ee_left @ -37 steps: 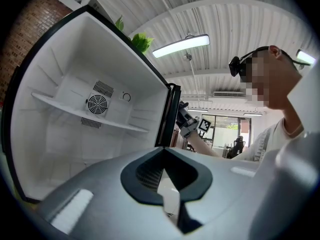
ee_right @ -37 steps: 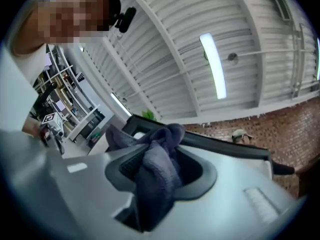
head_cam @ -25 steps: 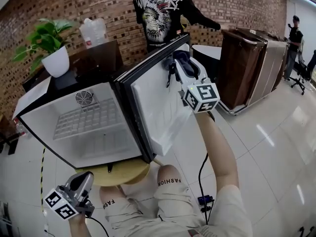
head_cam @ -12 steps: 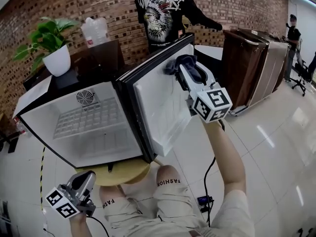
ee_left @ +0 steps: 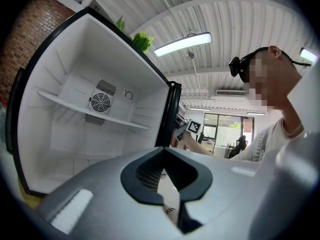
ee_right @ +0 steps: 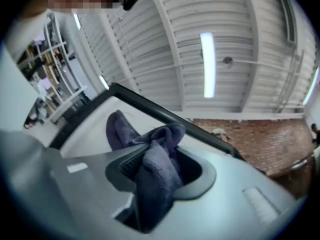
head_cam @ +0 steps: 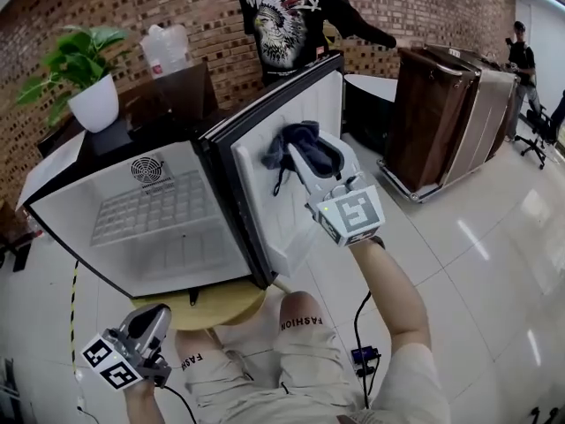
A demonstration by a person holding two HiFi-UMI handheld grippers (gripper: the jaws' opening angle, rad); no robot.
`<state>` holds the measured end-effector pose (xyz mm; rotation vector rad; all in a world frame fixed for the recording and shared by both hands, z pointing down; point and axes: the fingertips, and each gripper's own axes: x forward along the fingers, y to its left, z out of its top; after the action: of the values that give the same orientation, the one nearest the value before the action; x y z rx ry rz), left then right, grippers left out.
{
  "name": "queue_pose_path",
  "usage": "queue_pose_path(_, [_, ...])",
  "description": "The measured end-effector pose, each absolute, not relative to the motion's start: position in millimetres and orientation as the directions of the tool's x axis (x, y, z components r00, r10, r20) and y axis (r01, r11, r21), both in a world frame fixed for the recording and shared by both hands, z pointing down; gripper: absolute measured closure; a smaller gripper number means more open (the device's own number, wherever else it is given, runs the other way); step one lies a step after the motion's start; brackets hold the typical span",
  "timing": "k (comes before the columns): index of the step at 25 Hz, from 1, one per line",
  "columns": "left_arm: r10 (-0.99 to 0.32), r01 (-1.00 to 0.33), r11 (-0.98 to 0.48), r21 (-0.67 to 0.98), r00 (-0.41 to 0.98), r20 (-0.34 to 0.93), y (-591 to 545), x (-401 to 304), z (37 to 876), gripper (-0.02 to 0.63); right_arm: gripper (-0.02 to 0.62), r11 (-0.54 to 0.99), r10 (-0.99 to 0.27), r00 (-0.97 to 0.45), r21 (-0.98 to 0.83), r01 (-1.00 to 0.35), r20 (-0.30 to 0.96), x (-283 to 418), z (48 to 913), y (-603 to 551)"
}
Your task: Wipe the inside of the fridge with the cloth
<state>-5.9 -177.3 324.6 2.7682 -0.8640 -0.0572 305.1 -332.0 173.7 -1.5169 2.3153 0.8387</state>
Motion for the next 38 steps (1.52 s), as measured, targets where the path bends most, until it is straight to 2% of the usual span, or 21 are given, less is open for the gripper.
queue_pose_path(4, [-0.575,-0.563,-0.789,0.246,0.818,0.029,-176.5,-11.8,323.2,0.606,0.459,0.182,-0.837,-0.225,0.135,-0.974,-0.498,380.6,177.0,-400.2])
queue_pose_path(11, [-0.587,-0.572,-0.783,0.244,0.810,0.016,-176.3,-16.4,315.7,0.606,0.462,-0.043,-0.936,-0.014,0.152,-0.987,-0.353,453.6,184.3,-462.9])
queue_pose_path(14, [-0.579,-0.564,-0.790,0.240,0.816,0.011,-176.5,-13.9,313.5,0.606,0.460,-0.015,-0.961,-0.025,0.144,-0.989,-0.274,458.4,194.8,-460.2])
queue_pose_path(16, [-0.575,-0.559,-0.792,0.243,0.818,0.009,-175.7,-13.1,313.6,0.606,0.460,0.032,-0.955,-0.065,0.118,-0.993,-0.291,443.4,195.8,-426.7])
queue_pose_path(18, [-0.573,-0.558,-0.791,0.250,0.819,0.014,-176.0,-13.1,316.4,0.606,0.460,0.183,-0.905,-0.219,0.133,-0.974,-0.364,400.8,190.2,-373.4])
queue_pose_path(20, [-0.574,-0.560,-0.788,0.254,0.818,0.025,-179.4,-14.1,319.7,0.606,0.460,0.342,-0.802,-0.429,0.270,-0.900,-0.415,334.3,186.1,-319.3])
queue_pose_path(22, [-0.575,-0.564,-0.785,0.254,0.817,0.037,-183.5,-14.6,322.1,0.606,0.460,0.433,-0.704,-0.589,0.416,-0.799,-0.398,268.0,192.2,-279.3])
queue_pose_path(23, [-0.574,-0.564,-0.786,0.254,0.818,0.040,-184.6,-13.8,322.8,0.606,0.460,0.445,-0.688,-0.621,0.458,-0.769,-0.375,245.9,198.7,-268.8])
queue_pose_path(26, [-0.564,-0.554,-0.792,0.256,0.825,0.039,-183.1,-7.2,323.6,0.606,0.474,0.409,-0.745,-0.577,0.454,-0.792,-0.335,237.9,213.6,-272.4])
queue_pose_path(30, [-0.556,-0.548,-0.797,0.254,0.830,0.044,-179.7,-4.2,324.4,0.606,0.465,0.410,-0.747,-0.550,0.393,-0.823,-0.375,268.5,214.7,-298.3])
queue_pose_path(34, [-0.573,-0.562,-0.786,0.258,0.819,0.039,-180.8,-11.5,323.5,0.606,0.466,0.226,-0.847,-0.386,0.411,-0.883,-0.365,307.8,223.3,-336.6])
queue_pose_path(38, [-0.579,-0.567,-0.784,0.252,0.815,0.035,-183.8,-14.8,324.0,0.606,0.468,0.162,-0.895,-0.286,0.347,-0.924,-0.342,353.4,229.1,-392.6])
